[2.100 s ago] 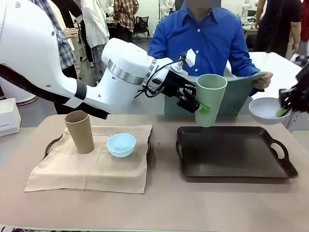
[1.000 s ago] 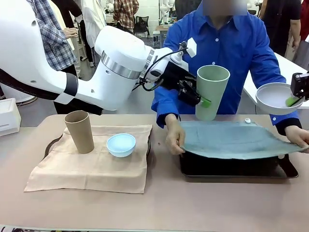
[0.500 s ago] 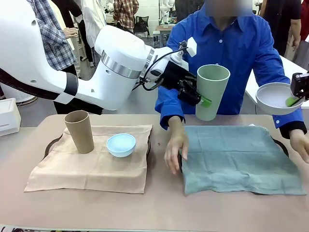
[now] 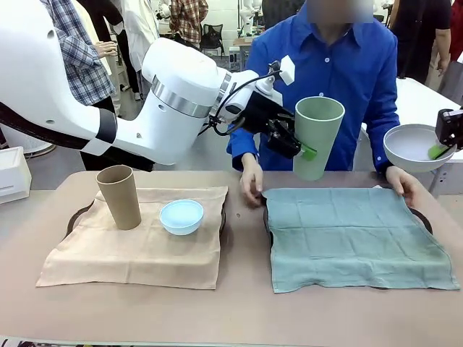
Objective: Set up a tray with a mat and arrange the tableware.
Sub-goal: Place the Picnic Bowl and Reusable plastic cup back onto the Handle tray in front of the human's position.
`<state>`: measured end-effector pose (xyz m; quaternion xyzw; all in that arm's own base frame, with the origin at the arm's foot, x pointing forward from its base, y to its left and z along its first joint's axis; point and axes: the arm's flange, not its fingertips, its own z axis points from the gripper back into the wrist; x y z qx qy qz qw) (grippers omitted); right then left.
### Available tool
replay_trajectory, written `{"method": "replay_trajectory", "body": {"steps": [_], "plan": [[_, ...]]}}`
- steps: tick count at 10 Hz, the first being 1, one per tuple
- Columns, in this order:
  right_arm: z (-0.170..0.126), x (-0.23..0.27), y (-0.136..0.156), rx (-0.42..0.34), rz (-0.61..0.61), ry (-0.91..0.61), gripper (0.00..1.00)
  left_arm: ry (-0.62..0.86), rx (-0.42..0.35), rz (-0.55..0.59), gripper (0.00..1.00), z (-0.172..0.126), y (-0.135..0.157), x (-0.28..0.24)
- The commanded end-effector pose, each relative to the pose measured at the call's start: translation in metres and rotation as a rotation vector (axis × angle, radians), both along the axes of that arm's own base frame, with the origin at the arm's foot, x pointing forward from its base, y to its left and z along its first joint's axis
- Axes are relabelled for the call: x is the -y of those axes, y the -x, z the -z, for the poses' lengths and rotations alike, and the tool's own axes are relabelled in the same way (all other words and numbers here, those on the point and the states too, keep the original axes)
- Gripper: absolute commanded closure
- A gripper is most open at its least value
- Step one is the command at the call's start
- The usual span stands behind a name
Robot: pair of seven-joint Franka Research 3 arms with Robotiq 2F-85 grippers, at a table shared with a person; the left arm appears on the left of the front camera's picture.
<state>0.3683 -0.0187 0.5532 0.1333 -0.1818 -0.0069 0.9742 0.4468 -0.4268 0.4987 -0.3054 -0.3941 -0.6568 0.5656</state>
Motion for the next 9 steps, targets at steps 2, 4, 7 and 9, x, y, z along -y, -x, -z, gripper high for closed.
{"method": "replay_trajectory", "body": {"steps": [2,4,7,9], "plan": [[0.0007,0.0009,-0.0001,0.009,0.007,0.003,1.0,0.006,0.007,0.012,1.0,-0.0019,-0.0007,0.0006],[0.0007,0.0009,-0.0001,0.009,0.007,0.003,1.0,0.006,0.007,0.012,1.0,-0.0019,-0.0007,0.0006],[0.0007,0.0009,-0.0001,0.009,0.007,0.003,1.0,0.006,0.007,0.012,1.0,-0.0019,-0.0007,0.0006],[0.0007,0.0009,-0.0001,0.009,0.007,0.003,1.0,0.006,0.007,0.012,1.0,-0.0019,-0.0007,0.0006]]}}
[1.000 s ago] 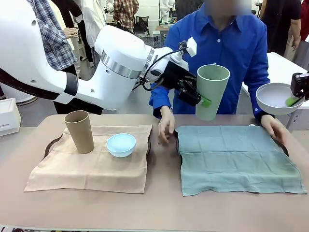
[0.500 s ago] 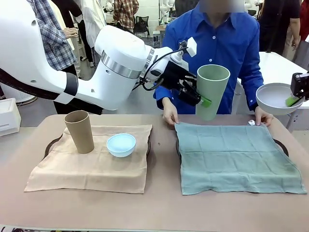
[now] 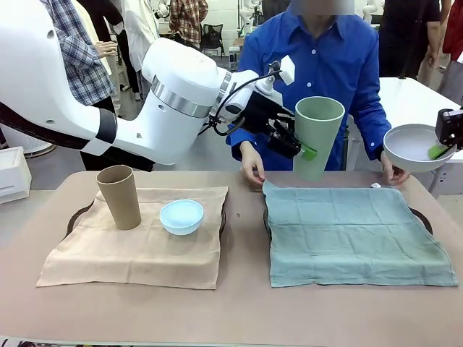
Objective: Set up a tray with a mat and arrange the tableware.
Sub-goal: Place the Picnic Bowl and Reusable plastic cup back onto the Handle tray in front of the human's position.
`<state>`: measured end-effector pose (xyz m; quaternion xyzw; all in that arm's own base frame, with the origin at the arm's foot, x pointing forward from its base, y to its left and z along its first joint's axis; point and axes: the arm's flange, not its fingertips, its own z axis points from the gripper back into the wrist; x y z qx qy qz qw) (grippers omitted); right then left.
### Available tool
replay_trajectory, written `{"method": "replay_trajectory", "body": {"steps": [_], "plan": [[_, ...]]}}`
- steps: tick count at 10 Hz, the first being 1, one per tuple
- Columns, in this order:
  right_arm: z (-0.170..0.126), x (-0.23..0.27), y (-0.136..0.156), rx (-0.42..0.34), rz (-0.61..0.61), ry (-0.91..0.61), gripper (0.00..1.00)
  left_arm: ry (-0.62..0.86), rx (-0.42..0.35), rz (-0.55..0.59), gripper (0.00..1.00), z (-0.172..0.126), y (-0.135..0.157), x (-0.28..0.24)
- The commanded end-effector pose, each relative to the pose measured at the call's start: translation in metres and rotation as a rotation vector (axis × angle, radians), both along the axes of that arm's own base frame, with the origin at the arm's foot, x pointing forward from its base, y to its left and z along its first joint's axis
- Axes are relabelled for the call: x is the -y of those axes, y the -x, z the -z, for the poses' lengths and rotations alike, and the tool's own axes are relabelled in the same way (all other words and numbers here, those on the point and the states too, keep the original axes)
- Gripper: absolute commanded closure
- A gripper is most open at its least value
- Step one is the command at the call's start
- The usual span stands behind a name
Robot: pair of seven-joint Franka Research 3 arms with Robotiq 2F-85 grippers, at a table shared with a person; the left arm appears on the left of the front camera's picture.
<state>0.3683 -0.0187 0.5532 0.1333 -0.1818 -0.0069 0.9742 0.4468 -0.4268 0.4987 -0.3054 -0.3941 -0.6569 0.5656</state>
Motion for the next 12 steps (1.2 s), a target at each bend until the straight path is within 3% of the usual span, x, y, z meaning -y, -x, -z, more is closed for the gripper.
{"method": "replay_trajectory", "body": {"steps": [1,7,8,12], "plan": [[0.001,0.001,0.0,0.009,0.007,0.003,1.0,0.006,0.007,0.012,1.0,-0.002,-0.001,0.001],[0.001,0.001,0.0,0.009,0.007,0.003,1.0,0.006,0.007,0.012,1.0,-0.002,-0.001,0.001],[0.0,0.0,0.0,0.0,0.0,0.0,0.93,0.0,0.0,0.0,0.16,0.0,0.0,0.0],[0.08,-0.011,-0.041,-0.043,-0.102,-0.018,0.93,0.11,-0.102,0.021,0.16,0.078,-0.028,-0.006]]}}
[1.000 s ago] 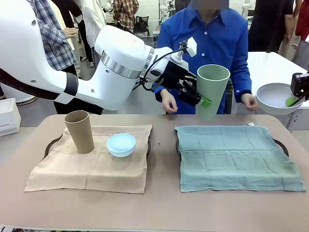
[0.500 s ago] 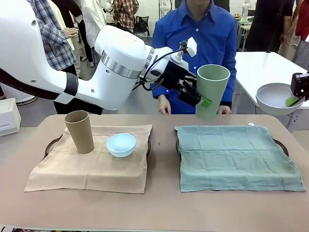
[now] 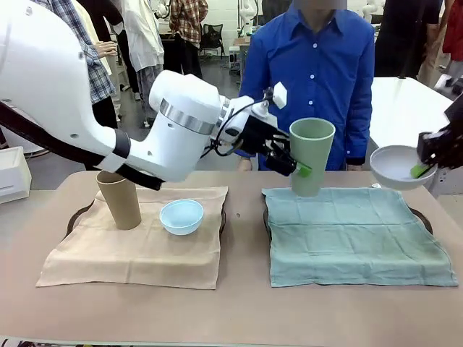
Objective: Set up a tray with a mat and arrange the tableware.
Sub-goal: Place the Picnic Bowl and Reusable plastic cup back onto the Handle tray in front of the human's position.
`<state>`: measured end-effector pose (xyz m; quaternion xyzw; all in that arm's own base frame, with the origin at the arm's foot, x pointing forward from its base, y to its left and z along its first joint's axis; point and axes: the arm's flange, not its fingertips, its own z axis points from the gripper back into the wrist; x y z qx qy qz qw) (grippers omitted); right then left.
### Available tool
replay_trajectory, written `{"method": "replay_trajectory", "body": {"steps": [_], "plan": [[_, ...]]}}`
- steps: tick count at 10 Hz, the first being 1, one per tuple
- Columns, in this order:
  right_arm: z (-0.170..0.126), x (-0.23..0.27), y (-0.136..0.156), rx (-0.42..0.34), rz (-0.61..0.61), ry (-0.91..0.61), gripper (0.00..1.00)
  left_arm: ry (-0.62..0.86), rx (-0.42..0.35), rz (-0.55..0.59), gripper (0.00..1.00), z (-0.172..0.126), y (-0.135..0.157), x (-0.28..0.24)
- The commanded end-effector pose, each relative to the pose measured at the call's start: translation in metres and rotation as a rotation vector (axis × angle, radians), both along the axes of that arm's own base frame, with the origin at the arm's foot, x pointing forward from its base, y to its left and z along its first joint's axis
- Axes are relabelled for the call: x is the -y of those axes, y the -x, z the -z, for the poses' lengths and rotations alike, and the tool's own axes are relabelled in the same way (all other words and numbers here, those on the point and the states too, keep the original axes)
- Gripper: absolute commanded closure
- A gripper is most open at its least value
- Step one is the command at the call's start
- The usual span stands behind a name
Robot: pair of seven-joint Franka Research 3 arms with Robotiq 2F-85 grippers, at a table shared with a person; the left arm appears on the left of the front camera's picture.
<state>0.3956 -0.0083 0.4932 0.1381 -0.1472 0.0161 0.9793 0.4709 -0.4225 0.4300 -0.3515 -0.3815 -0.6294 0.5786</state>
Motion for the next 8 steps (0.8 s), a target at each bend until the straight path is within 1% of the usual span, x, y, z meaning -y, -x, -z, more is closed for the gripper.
{"method": "replay_trajectory", "body": {"steps": [1,3,4,5,6,8], "plan": [[0.037,-0.002,-0.02,0.019,-0.07,-0.026,0.93,0.07,-0.007,0.024,0.16,0.023,-0.006,0.0],[0.068,-0.004,-0.035,0.002,-0.067,-0.032,0.93,0.039,-0.044,0.034,0.16,0.044,-0.009,0.002],[0.08,-0.004,-0.039,0.005,-0.087,-0.039,0.93,0.034,-0.041,0.037,0.16,0.053,-0.012,0.002],[0.092,-0.002,-0.043,0.004,-0.115,-0.04,0.93,0.026,-0.025,0.045,0.16,0.063,-0.014,0.003],[0.103,0.002,-0.049,-0.006,-0.117,-0.066,0.93,-0.001,-0.001,0.057,0.16,0.072,-0.017,0.006],[0.119,0.01,-0.058,-0.011,-0.132,-0.09,0.93,0.001,0.038,0.1,0.16,0.087,-0.024,0.012]]}}
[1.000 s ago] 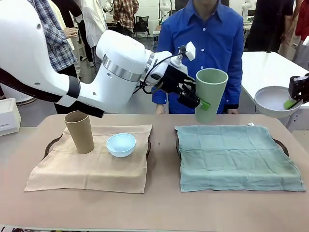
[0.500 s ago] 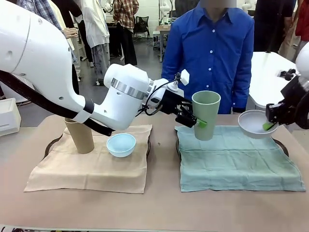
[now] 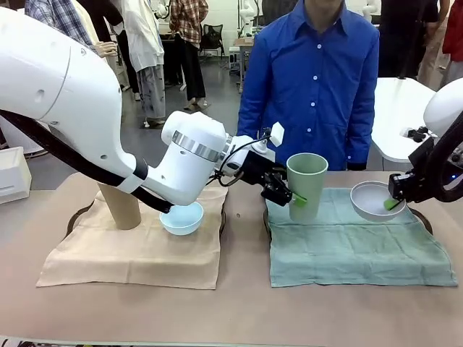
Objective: Set up a tray with a mat and arrange the tableware.
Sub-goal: Place the Picnic Bowl and Reusable plastic cup back onto the Handle tray in front of the human's position.
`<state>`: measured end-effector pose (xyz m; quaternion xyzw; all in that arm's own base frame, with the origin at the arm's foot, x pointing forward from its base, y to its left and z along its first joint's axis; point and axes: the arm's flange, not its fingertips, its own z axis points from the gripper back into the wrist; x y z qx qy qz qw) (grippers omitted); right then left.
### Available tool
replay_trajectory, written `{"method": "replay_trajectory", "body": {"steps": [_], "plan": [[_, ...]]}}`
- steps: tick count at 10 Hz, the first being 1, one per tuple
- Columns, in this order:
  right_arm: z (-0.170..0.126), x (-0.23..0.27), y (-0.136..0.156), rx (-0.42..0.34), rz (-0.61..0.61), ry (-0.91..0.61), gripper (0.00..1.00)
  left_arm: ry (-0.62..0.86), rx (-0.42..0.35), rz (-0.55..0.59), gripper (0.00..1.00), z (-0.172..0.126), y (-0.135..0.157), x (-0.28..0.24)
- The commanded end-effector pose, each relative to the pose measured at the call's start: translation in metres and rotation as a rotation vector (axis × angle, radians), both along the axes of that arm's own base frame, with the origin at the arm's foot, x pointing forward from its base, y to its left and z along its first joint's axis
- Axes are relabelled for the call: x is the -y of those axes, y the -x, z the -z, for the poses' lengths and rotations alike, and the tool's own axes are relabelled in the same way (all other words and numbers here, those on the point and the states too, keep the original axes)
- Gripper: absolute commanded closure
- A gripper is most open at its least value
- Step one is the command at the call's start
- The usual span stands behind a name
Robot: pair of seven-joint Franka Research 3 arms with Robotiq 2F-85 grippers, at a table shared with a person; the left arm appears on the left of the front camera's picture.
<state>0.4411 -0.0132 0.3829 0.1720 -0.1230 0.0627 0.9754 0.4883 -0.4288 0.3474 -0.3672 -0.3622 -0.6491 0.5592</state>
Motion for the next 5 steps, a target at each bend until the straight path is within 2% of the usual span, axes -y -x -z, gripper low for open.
{"method": "replay_trajectory", "body": {"steps": [1,2,3,5], "plan": [[0.015,0.005,-0.015,0.02,0.003,-0.021,0.93,0.016,0.07,0.041,0.16,0.007,-0.008,0.01],[0.002,-0.001,-0.006,0.023,0.053,0.036,0.93,0.043,0.059,0.005,0.16,-0.012,-0.002,0.011],[0.007,0.003,-0.004,-0.004,0.002,-0.007,0.93,0.003,0.022,0.018,0.16,0.006,-0.003,0.004],[0.009,0.003,-0.006,0.003,0.011,0.001,0.93,0.014,0.034,0.021,0.16,0.0,-0.006,0.009]]}}
